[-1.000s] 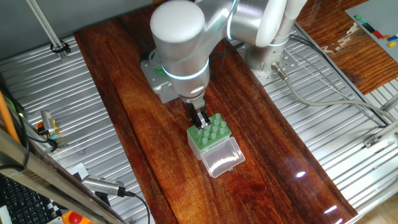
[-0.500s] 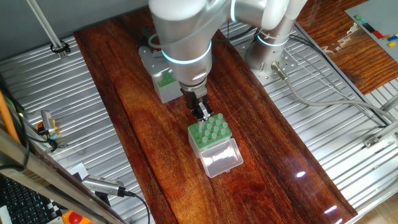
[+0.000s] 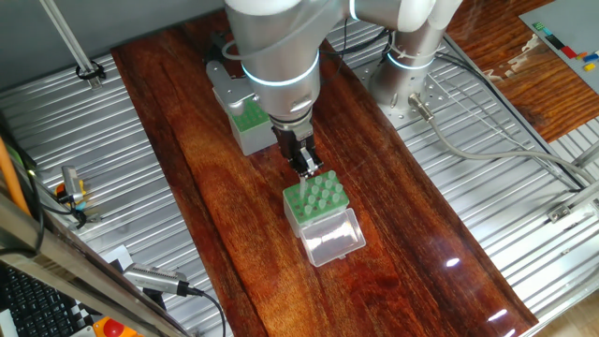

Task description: Transfer all large pipette tips from one holder to another

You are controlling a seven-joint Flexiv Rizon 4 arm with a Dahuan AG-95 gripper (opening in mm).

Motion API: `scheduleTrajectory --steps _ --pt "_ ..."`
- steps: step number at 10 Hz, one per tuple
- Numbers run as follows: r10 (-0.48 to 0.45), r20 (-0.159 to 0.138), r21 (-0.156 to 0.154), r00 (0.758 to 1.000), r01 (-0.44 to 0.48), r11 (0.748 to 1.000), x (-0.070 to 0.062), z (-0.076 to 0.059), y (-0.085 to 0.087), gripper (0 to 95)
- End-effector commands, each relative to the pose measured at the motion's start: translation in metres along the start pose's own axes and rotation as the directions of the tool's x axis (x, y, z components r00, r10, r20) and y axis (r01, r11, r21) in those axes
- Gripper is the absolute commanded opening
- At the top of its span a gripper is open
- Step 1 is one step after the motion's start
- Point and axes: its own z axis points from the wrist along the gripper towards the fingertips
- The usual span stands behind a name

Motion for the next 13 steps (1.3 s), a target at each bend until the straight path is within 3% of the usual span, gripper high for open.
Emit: scheduleTrajectory --steps 1,9,13 --pt "-0.003 -0.002 0.0 1.0 0.003 1.0 0.0 -0.003 0.0 0.0" --pt "-0.035 0.0 0.015 0.999 0.035 0.999 0.004 -0.028 0.005 0.0" --pt "-0.093 0.0 0.048 0.996 0.093 0.995 0.009 -0.04 0.005 0.0"
